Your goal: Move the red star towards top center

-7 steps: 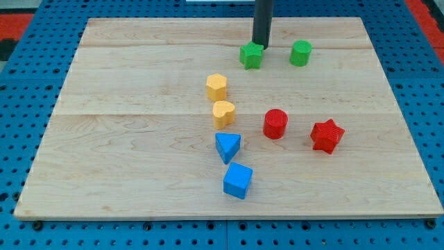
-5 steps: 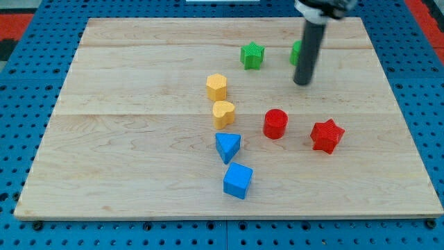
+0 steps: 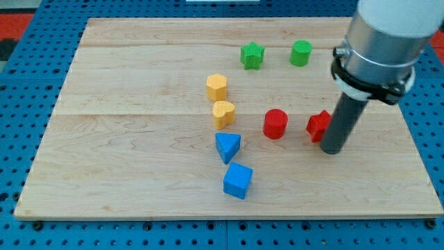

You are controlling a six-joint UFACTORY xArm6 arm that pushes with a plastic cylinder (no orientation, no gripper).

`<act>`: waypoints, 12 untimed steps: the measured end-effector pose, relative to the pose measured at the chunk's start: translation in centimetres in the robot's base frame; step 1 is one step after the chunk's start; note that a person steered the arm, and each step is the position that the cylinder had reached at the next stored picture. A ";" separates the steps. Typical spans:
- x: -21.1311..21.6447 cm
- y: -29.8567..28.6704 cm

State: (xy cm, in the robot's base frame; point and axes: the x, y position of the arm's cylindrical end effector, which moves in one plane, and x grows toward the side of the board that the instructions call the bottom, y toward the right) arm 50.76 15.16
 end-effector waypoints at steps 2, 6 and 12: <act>0.8 3.3; -3.5 -0.8; -15.2 -15.5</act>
State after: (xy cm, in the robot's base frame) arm 35.53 -0.37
